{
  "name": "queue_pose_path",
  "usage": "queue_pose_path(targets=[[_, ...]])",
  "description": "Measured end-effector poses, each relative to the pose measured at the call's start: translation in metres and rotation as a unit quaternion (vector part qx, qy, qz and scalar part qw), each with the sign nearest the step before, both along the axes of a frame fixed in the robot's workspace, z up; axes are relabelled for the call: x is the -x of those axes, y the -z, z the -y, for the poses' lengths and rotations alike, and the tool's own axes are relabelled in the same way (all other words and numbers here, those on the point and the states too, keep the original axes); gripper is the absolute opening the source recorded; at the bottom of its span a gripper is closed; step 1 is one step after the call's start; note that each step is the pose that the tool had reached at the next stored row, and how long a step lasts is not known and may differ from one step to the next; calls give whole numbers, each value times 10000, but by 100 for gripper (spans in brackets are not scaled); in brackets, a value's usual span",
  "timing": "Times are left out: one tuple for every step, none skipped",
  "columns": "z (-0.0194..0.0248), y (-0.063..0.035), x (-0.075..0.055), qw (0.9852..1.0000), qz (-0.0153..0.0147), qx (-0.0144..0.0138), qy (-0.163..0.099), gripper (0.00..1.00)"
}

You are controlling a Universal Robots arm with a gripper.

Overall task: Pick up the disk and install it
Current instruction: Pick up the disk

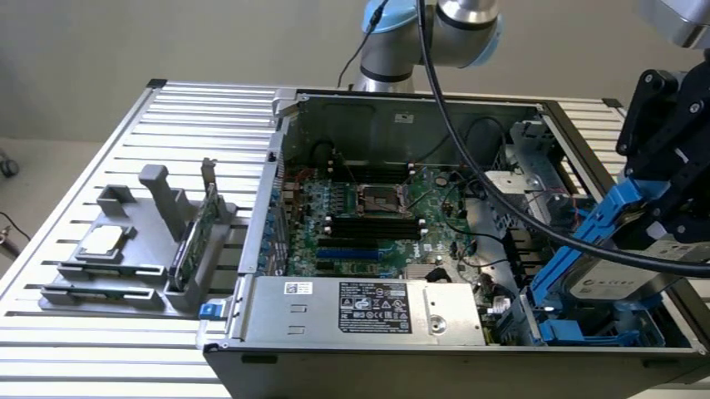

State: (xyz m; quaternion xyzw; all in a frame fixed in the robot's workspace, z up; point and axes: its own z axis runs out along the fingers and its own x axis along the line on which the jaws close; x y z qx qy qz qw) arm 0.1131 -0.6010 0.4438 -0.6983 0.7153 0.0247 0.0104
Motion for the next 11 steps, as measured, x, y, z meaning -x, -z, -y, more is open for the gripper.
queue_pose_path(targets=[[11,0,-2,10000,0,-18,-2,33],[18,1,-4,10000,-2,-28,-2,33],[21,0,-7,10000,-3,-32,-3,33],[23,0,-13,10000,-5,-34,-5,33],[24,0,-16,10000,-6,-35,-8,33],[25,0,-19,10000,-6,-36,-13,33],[26,0,-19,10000,-6,-39,-18,33],[26,1,-19,10000,-8,-40,-22,33],[26,1,-19,10000,-8,-40,-23,33],[26,1,-20,10000,-8,-40,-24,33],[26,1,-20,10000,-8,-40,-24,33]])
